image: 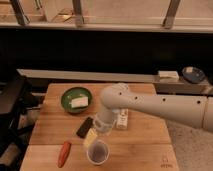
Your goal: Pick up the ceramic cup
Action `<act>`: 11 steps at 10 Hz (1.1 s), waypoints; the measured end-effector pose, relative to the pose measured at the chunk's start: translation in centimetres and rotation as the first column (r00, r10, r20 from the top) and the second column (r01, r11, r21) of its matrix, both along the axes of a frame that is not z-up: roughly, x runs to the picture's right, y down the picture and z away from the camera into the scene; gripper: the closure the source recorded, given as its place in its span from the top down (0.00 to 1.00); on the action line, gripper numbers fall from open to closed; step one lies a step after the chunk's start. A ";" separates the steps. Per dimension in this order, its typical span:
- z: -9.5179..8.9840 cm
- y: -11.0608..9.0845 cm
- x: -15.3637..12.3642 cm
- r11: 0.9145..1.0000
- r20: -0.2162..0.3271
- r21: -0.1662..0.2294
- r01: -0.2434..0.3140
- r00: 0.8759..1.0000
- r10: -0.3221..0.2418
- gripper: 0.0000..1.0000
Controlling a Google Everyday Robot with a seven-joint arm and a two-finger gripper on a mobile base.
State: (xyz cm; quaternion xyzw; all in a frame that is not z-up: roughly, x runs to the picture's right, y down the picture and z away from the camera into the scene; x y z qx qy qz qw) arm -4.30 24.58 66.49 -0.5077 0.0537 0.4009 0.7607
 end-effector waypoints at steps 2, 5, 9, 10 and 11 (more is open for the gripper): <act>0.9 1.6 -0.1 0.999 -0.004 -0.040 -0.012 1.000 0.012 0.80; 1.9 2.4 1.2 0.996 -0.029 -0.067 -0.062 0.998 0.060 0.80; 1.9 2.2 3.3 0.993 -0.059 -0.052 -0.102 0.993 0.099 0.80; 1.8 2.3 3.6 0.993 -0.062 -0.054 -0.106 0.993 0.102 0.80; 1.9 2.5 3.8 0.993 -0.063 -0.054 -0.106 0.993 0.102 0.76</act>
